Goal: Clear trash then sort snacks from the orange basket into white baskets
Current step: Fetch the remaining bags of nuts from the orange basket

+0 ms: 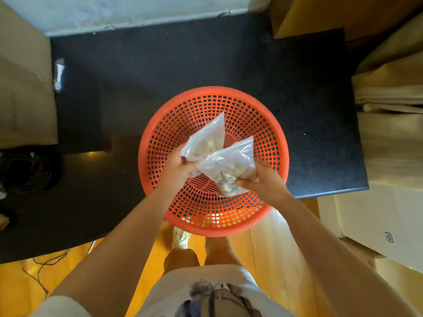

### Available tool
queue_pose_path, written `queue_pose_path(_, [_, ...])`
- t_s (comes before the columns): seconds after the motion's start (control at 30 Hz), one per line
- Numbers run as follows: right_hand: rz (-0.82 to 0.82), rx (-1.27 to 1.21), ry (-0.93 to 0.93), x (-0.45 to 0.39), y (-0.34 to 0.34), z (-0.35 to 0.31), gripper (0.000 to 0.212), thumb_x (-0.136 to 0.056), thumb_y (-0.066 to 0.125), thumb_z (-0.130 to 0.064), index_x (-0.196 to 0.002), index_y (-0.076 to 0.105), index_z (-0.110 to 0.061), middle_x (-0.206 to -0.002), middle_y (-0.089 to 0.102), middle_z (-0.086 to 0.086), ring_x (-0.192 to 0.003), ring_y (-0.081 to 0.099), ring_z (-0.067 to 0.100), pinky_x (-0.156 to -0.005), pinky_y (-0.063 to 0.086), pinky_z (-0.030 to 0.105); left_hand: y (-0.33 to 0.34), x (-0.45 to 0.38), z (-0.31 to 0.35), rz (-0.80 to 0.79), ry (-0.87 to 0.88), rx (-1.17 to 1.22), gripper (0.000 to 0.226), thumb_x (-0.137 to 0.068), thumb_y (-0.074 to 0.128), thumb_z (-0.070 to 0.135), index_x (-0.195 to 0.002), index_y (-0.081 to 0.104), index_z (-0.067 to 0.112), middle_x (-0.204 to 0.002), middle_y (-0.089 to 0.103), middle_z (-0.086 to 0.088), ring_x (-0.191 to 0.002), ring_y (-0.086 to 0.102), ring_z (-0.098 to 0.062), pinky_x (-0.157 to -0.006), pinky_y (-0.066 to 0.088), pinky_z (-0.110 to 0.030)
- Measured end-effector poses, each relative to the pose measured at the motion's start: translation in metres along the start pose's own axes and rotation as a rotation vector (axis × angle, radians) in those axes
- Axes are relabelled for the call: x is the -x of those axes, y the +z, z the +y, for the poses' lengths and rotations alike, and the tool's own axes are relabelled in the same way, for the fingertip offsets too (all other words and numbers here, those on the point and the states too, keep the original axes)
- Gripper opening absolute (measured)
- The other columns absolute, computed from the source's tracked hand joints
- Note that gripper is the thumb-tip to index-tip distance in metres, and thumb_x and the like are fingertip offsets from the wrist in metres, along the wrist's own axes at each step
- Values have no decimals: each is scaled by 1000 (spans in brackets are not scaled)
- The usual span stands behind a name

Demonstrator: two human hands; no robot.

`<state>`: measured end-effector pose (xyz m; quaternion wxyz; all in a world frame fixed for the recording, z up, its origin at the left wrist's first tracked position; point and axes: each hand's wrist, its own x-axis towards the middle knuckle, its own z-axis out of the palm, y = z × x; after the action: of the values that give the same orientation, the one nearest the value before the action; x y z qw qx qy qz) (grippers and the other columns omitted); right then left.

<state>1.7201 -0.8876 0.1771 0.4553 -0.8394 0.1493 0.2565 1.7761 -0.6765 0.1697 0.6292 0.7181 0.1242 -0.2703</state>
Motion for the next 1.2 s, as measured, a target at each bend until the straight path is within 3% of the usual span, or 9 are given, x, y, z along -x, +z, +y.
queue_pose_path(0.07, [14,-189,36,27,-3,-5,39,-73,75,-8,-108,58,-10,-97,64,2,-88,59,18,-77,45,28,-10,13,4,18,-14,12,22,-83,60,-4,-104,60,2,-72,67,1,-57,61,0,-57,49,-16])
queue_pose_path(0.17, [21,-535,18,74,-3,-11,35,-77,70,-3,-106,60,-20,-92,73,-10,-89,66,5,-78,52,21,-25,37,15,0,2,44,14,-87,56,-2,-85,62,10,-60,70,4,-54,63,-1,-55,51,-17])
queue_pose_path(0.4, [269,-922,119,179,34,-37,44,-71,67,-24,-113,59,-12,-91,73,-4,-81,67,13,-62,50,23,-59,107,46,-313,30,191,26,-79,61,23,-100,70,36,-102,72,10,-100,67,-9,-79,54,-20])
queue_pose_path(0.5, [404,-1031,115,222,63,-50,44,-73,68,-23,-111,58,-5,-86,67,11,-78,59,25,-64,46,32,-69,136,57,-482,18,267,25,-84,54,23,-101,70,33,-99,73,9,-97,68,-9,-75,56,-22])
queue_pose_path(0.67, [647,-1264,81,295,122,-68,50,-71,69,-16,-117,55,-3,-95,73,3,-86,69,17,-65,54,24,-80,176,55,-614,-108,298,30,-85,42,27,-101,67,21,-94,74,5,-88,70,-8,-73,57,-21])
queue_pose_path(0.8, [877,-1361,95,353,172,-75,52,-68,68,-18,-118,54,-20,-99,73,-1,-88,70,17,-63,55,27,-78,212,54,-862,-166,128,56,-79,55,54,-122,57,18,-114,69,3,-108,64,-12,-86,55,-27])
queue_pose_path(0.93, [1118,-1422,174,408,220,-73,55,-67,72,-24,-118,54,-22,-99,73,0,-91,70,21,-65,56,29,-56,252,37,-1050,-146,-95,95,-32,86,59,-109,58,13,-90,72,6,-86,69,-9,-75,56,-23])
queue_pose_path(1.07, [1339,-1445,261,463,275,-74,75,-53,83,-41,-120,54,-22,-104,72,3,-93,70,23,-70,57,33,-32,300,6,-1163,-160,-309,91,-20,90,54,-97,60,16,-83,70,3,-75,68,-12,-70,54,-26])
queue_pose_path(1.2, [1581,-1522,359,512,340,-77,73,-48,87,-38,-113,58,-21,-96,74,2,-88,71,22,-64,57,29,-16,355,-30,-1375,-149,-530,56,-44,80,40,-94,63,21,-81,73,6,-79,68,-13,-70,55,-24])
